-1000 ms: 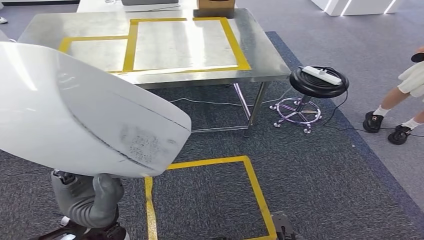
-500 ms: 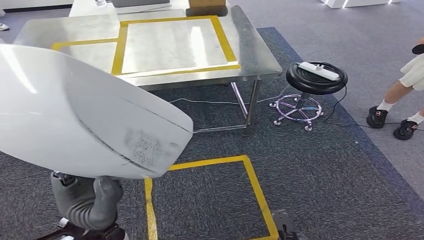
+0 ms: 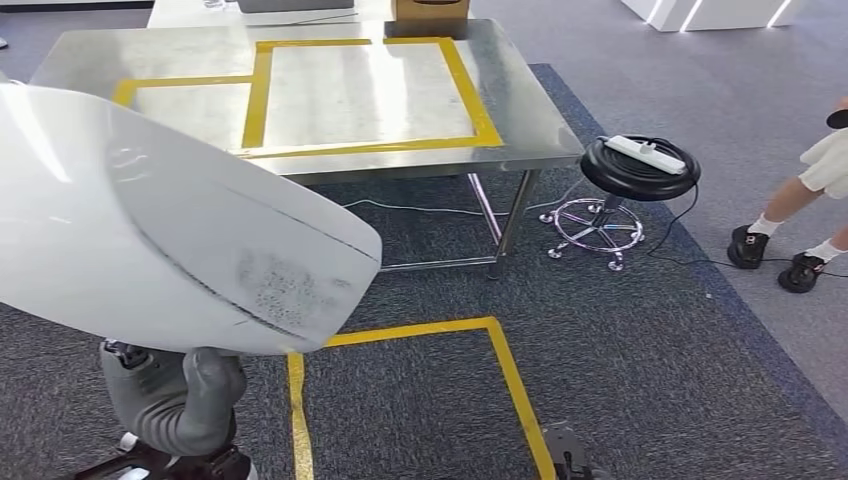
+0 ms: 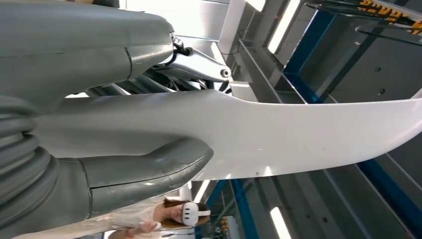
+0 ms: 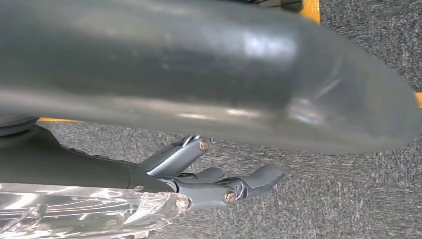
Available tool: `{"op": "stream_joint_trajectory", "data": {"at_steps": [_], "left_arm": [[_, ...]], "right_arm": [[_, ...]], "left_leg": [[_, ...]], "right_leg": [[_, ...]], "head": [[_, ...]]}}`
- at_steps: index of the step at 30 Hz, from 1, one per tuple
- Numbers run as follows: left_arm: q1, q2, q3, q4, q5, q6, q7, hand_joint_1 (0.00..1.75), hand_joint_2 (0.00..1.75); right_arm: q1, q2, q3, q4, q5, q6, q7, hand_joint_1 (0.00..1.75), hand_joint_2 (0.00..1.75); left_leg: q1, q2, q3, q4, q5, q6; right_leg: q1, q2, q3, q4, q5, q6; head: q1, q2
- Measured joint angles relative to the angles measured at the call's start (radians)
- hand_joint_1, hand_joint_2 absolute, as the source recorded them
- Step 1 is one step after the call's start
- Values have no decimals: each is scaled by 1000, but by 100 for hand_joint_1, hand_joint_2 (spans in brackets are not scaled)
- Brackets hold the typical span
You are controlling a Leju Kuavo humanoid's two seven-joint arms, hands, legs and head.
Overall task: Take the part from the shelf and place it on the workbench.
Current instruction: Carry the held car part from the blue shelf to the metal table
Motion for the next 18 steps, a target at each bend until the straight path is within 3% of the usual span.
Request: {"op": "stream_joint_trajectory", "data": {"at_steps": [1,2,4,6,9,11,12,15,16,17,18], "left_arm": [[0,0,0,0,0,1,0,175,175],[1,0,0,0,0,2,0,175,175],[1,0,1,0,0,3,0,175,175],[0,0,1,0,0,4,0,175,175],[-1,-1,1,0,-1,4,0,175,175],[-2,-2,0,-1,-2,4,0,175,175],[-3,-2,0,-2,-2,4,0,175,175],[-2,1,0,-2,-3,7,0,175,175],[-1,3,0,-2,-3,10,0,175,175],[-1,4,0,-2,-4,13,0,175,175],[-1,4,0,-2,-4,15,0,175,175]], "right_arm": [[1,0,0,0,0,0,0,0,0],[1,0,0,0,0,0,0,0,0],[1,0,0,0,0,0,0,0,0],[0,0,0,0,0,1,0,0,0],[0,0,0,1,0,1,1,0,0],[2,0,0,0,1,1,0,0,0],[2,0,0,0,1,1,-1,0,0],[1,0,0,0,2,2,-1,0,0],[1,0,0,0,2,2,-1,0,0],[2,0,-1,0,2,2,-1,0,0],[2,0,-1,0,2,2,-1,0,0]], "left_leg": [[0,-1,5,0,-4,-1],[0,-2,13,0,-9,-2],[0,-3,31,0,-23,-9],[-3,-4,40,0,-36,-20],[-6,-4,46,-9,-54,-36],[-5,-3,42,15,-69,-48],[-4,-3,22,54,-86,-53],[-4,-3,-108,244,-143,-58],[-4,-3,-142,275,-134,-58],[-4,-3,-154,265,-100,-55],[-4,-3,-148,219,-49,-52]], "right_leg": [[0,0,-16,15,10,0],[-1,0,-11,-12,40,0],[-1,0,41,-142,123,-3],[0,1,89,-244,156,-10],[1,3,102,-267,135,-32],[-2,3,119,-272,126,-46],[-4,3,129,-274,123,-51],[-3,1,153,-274,108,-58],[-2,2,162,-274,100,-58],[-2,4,173,-274,91,-58],[-2,7,186,-274,81,-56]], "head": [[0,0],[0,0],[0,0],[-1,0],[-6,0],[-11,0],[-14,0],[-20,0],[-21,0],[-21,0],[-21,0]]}}
